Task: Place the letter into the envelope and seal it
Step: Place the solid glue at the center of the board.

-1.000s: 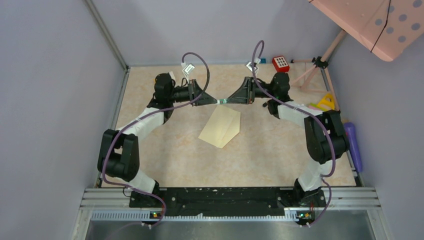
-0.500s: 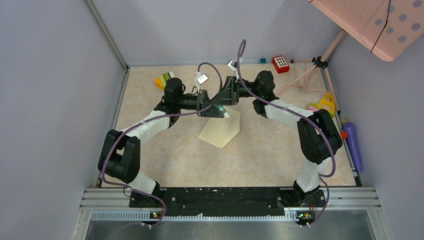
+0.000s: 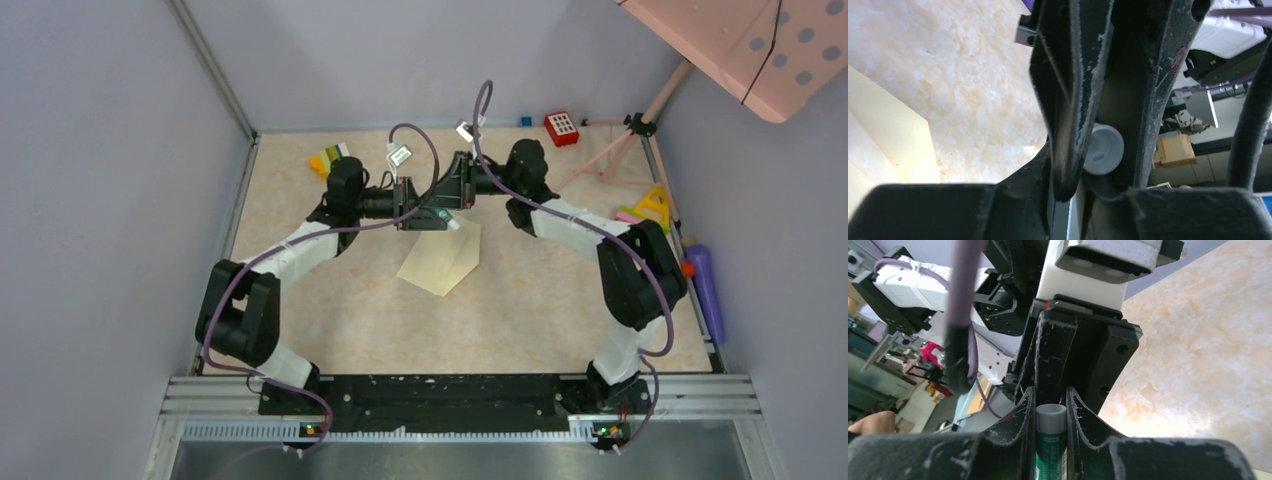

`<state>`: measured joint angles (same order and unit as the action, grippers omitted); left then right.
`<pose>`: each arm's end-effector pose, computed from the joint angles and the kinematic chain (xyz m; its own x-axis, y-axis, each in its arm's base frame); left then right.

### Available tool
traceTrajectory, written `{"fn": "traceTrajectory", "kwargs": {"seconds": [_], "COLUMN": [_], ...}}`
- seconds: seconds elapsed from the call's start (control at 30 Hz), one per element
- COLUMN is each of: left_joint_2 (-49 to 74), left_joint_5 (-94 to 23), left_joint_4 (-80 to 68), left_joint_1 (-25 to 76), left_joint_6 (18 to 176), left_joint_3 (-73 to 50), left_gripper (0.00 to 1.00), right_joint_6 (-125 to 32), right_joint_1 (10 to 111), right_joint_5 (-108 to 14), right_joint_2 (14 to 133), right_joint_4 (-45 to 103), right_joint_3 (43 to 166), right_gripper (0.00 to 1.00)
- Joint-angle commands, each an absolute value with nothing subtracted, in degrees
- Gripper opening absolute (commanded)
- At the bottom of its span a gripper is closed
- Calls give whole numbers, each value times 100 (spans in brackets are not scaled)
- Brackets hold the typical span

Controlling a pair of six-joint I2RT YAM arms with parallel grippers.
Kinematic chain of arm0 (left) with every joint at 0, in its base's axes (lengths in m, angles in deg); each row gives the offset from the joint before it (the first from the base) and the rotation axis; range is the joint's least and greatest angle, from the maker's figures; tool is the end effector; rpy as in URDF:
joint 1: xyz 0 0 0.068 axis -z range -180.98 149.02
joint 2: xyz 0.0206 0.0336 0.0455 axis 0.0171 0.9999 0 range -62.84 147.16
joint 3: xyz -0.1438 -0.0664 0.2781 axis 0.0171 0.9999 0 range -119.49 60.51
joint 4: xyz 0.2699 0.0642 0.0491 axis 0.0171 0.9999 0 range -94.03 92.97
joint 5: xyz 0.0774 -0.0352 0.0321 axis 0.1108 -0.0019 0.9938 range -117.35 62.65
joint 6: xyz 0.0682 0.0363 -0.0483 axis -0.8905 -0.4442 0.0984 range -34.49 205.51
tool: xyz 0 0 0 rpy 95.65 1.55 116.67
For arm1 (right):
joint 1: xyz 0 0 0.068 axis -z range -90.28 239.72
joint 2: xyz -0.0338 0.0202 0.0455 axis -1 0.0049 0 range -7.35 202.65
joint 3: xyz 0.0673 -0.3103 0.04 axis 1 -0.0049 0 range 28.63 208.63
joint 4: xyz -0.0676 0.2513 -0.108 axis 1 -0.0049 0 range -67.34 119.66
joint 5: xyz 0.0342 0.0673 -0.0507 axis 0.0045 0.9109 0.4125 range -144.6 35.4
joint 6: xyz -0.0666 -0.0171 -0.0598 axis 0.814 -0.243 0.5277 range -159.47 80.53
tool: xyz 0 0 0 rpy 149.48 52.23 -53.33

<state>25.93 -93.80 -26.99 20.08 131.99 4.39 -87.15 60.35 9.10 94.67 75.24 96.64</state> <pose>0.3232 -0.2046 0.3148 -0.8238 0.0069 -0.5668 0.5656 0.0769 -0.8211 0.3542 0.2833 0.3420 -0.6089 0.0333 -0.7926 -0.7909 -0.1029 0.6033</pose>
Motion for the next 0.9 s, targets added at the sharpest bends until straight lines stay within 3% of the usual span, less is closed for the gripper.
{"fn": "traceTrajectory", "kwargs": {"seconds": [0.0,0.13,0.37,0.6,0.87], "left_joint_2": [2487,2487,2362,2347,2265], "left_joint_5": [-8819,-8738,-7898,-6778,-5888], "left_joint_4": [-3492,-3323,-1700,-453,86], "left_joint_1": [1857,1810,1553,1317,1317], "left_joint_6": [13285,13147,11794,10495,9892], "left_joint_3": [298,292,51,-111,53], "left_gripper": [34,61,88,93,94], "right_joint_6": [-8294,-7604,-5828,-4536,-4300], "right_joint_1": [6186,6439,6956,7214,7225], "right_joint_5": [1133,821,-638,-3135,-4870], "right_joint_2": [9312,9197,8892,8930,9881], "right_joint_4": [7111,6331,4155,3013,2520], "right_joint_3": [9589,9703,9672,9517,9808], "right_gripper": [0,0,0,0,0]}}
